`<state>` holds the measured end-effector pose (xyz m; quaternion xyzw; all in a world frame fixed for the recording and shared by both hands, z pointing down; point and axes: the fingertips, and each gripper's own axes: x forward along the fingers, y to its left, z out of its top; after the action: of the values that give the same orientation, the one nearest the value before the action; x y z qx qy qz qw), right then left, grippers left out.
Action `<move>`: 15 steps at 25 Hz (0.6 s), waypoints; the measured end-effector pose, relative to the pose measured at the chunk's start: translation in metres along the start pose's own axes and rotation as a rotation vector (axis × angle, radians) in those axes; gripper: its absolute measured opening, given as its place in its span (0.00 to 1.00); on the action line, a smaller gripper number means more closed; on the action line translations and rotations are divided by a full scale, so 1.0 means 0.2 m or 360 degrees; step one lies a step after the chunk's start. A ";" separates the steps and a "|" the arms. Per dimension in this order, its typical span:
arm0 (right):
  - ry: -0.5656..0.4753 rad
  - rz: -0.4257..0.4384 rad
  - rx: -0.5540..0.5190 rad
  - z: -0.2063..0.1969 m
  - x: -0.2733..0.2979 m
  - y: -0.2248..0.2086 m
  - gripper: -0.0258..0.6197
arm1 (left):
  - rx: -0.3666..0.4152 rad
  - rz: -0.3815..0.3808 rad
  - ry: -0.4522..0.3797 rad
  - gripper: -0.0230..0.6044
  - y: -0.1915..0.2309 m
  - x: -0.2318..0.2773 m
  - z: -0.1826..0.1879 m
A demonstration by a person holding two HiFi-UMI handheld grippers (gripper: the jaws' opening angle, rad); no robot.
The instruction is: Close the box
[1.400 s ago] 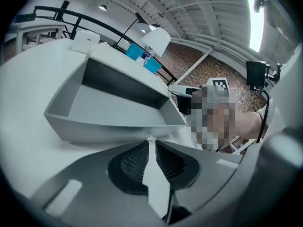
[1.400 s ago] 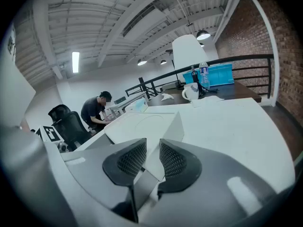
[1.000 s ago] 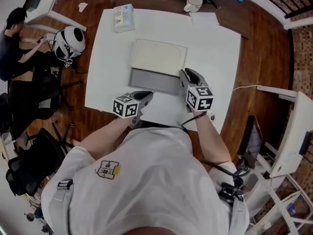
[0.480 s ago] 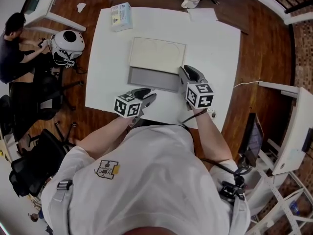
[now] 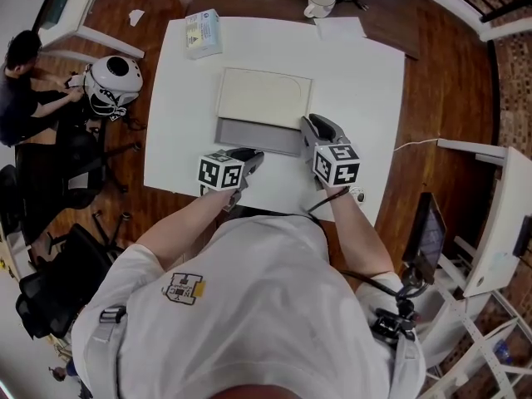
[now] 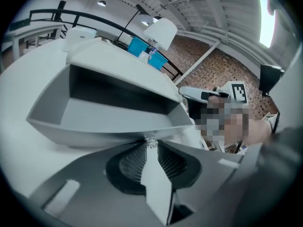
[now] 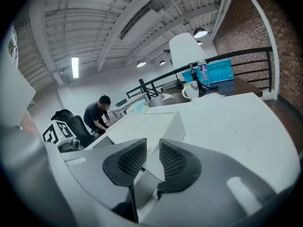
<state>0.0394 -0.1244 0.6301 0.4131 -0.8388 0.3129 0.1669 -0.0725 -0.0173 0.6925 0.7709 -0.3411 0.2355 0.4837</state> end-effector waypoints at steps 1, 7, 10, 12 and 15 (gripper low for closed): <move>0.0002 0.0002 0.0001 0.00 0.00 0.00 0.16 | -0.0001 -0.0002 0.0003 0.15 0.00 0.00 0.01; 0.0003 0.0002 0.0009 0.00 0.00 0.00 0.16 | 0.0005 0.0002 -0.0028 0.15 0.05 0.05 0.14; -0.0001 0.0003 0.0016 -0.01 0.01 0.01 0.16 | 0.0027 0.0015 -0.0038 0.15 0.09 0.08 0.23; 0.0000 0.0005 0.0021 -0.01 0.01 0.01 0.17 | 0.0019 0.0011 -0.0033 0.15 0.10 0.10 0.27; 0.0001 0.0004 0.0025 0.00 0.01 0.00 0.16 | -0.0021 -0.0016 -0.0011 0.15 0.11 0.13 0.30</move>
<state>0.0373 -0.1252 0.6322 0.4131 -0.8369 0.3197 0.1634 -0.0699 -0.0865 0.6983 0.7702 -0.3403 0.2282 0.4889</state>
